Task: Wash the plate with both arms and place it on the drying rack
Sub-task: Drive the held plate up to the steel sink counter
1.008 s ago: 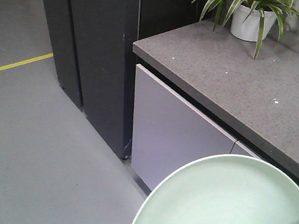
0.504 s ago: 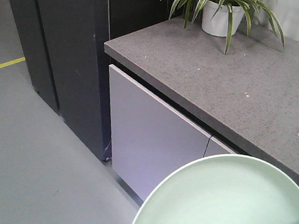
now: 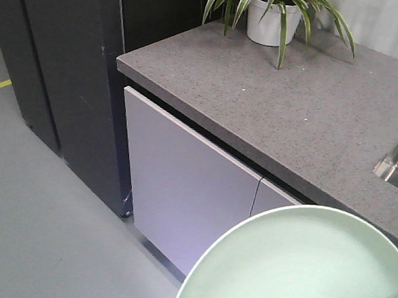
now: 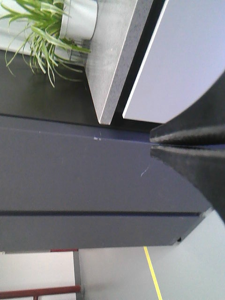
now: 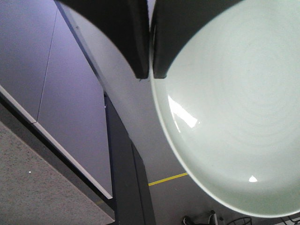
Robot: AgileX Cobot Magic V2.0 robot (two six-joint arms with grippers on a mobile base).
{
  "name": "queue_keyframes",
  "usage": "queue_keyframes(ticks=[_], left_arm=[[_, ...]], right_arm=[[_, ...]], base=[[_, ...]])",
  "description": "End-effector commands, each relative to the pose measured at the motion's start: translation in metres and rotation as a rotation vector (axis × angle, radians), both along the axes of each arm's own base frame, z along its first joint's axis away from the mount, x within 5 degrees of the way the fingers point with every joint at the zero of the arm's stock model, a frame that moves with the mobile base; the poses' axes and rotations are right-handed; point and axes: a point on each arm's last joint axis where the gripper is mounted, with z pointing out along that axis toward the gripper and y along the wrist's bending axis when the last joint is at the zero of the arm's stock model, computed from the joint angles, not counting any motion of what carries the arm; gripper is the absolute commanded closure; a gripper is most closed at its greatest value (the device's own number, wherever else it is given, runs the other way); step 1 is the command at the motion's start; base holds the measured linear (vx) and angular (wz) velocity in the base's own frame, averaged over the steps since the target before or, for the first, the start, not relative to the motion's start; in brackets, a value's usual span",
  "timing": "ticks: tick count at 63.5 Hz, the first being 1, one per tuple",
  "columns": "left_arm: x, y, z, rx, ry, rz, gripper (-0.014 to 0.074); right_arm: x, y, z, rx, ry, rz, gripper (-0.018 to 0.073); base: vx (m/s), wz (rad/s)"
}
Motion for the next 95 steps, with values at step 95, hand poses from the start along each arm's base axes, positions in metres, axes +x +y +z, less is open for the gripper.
queue_keyframes(ticks=[95], left_arm=[[-0.0030, 0.0000, 0.0162, -0.012, -0.115, -0.004, 0.0603]], right_arm=[[0.0030, 0.0001, 0.0121, 0.050, -0.062, -0.023, 0.0561]], base=[[0.01, -0.15]])
